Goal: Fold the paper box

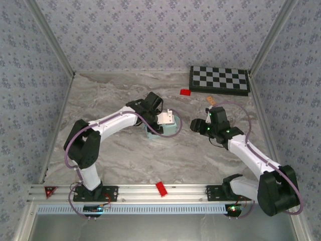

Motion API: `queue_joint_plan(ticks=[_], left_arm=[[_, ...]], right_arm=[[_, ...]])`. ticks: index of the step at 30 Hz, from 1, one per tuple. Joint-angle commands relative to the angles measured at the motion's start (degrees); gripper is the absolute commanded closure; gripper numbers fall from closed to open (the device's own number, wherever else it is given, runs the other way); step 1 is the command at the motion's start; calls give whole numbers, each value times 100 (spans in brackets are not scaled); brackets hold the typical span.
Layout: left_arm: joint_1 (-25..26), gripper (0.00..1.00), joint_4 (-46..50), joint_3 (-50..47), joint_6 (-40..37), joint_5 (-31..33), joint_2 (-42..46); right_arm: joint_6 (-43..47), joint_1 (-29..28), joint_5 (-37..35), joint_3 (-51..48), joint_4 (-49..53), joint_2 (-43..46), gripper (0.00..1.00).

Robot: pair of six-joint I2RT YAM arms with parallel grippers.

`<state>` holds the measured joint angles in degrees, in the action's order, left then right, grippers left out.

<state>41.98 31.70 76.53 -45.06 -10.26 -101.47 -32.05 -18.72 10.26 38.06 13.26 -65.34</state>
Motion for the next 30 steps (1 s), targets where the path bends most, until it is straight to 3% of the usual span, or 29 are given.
queue_joint_plan(ticks=[1, 9, 17, 30], left_arm=[[-65, 44, -3, 47, -798, -318, -116], [-229, 41, 63, 351, -1390, -538, -353], [-242, 38, -13, 475, -1367, -453, -341], [-155, 10, 96, 701, -976, -285, -47]], right_arm=[[13, 44, -24, -76, 116, 116, 41], [16, 71, -42, -136, 178, 215, 41], [33, 114, -23, -153, 186, 246, 41], [280, 160, -15, -36, 256, 254, 38]])
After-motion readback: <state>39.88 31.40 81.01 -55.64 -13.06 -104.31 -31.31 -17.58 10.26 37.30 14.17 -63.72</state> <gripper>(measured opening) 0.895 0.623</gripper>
